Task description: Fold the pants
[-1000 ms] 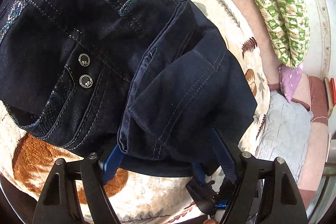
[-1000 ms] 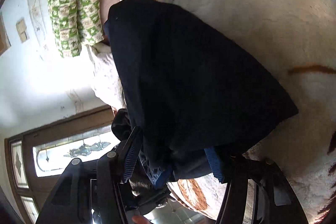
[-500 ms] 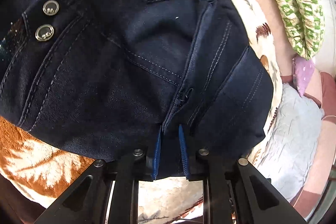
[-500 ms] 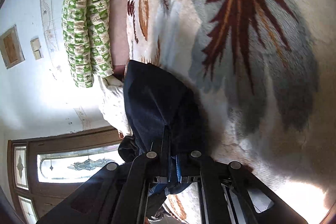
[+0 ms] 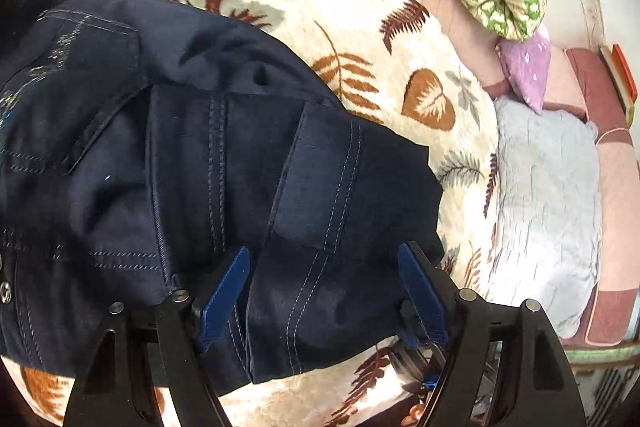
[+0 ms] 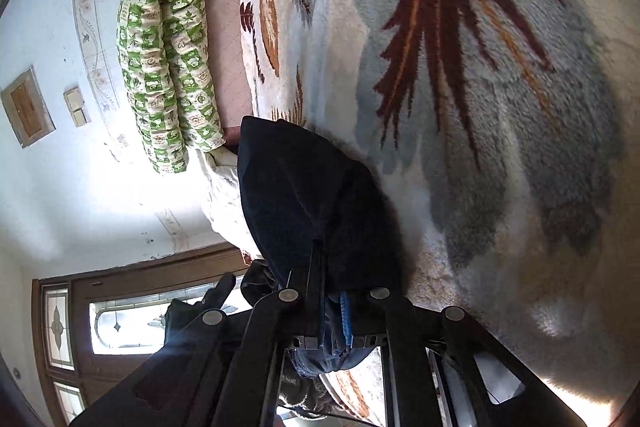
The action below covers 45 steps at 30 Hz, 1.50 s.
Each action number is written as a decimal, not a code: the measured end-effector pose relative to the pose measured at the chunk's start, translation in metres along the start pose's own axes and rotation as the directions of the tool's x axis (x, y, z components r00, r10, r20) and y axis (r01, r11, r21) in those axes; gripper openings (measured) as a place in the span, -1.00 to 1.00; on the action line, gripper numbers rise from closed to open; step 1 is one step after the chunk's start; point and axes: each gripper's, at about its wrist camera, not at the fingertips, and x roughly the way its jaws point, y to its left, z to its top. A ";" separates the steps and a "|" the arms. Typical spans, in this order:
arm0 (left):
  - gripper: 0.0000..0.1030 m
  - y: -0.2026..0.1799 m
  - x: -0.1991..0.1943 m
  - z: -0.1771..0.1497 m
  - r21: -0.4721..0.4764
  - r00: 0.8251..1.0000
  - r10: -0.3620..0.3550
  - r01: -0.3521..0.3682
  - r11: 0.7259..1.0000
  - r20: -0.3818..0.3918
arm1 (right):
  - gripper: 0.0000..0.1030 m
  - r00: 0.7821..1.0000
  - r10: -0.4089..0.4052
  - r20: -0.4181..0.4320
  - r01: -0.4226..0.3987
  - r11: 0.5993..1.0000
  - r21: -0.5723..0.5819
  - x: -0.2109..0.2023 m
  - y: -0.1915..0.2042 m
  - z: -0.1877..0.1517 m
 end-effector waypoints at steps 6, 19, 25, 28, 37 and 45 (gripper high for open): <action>0.45 -0.015 0.026 0.023 0.075 0.999 0.000 0.003 0.997 -0.035 | -0.84 1.000 0.003 -0.006 -0.003 1.000 0.005 0.000 -0.001 0.000; -0.86 0.006 0.043 0.035 -0.033 0.998 0.003 -0.004 0.999 -0.057 | -0.86 1.000 0.026 -0.001 -0.026 1.000 -0.001 -0.001 -0.001 0.002; -0.87 0.003 -0.026 0.019 -0.014 0.992 0.108 -0.107 0.994 0.070 | -0.91 0.984 0.159 -0.084 -0.158 0.987 0.018 0.004 0.023 -0.027; -0.84 0.007 -0.041 0.031 -0.038 0.965 0.241 -0.238 0.971 0.107 | -0.91 0.966 0.208 -0.155 -0.194 0.976 0.100 0.024 0.018 -0.039; -0.46 0.022 0.027 0.047 -0.027 0.925 0.379 -0.379 0.925 0.016 | -0.83 0.999 0.041 -0.029 -0.040 0.999 0.017 0.020 0.000 -0.015; 0.32 0.014 -0.040 0.030 0.089 0.938 0.323 -0.335 0.938 0.122 | -0.24 0.994 0.088 -0.058 -0.085 0.996 0.040 -0.007 0.003 -0.010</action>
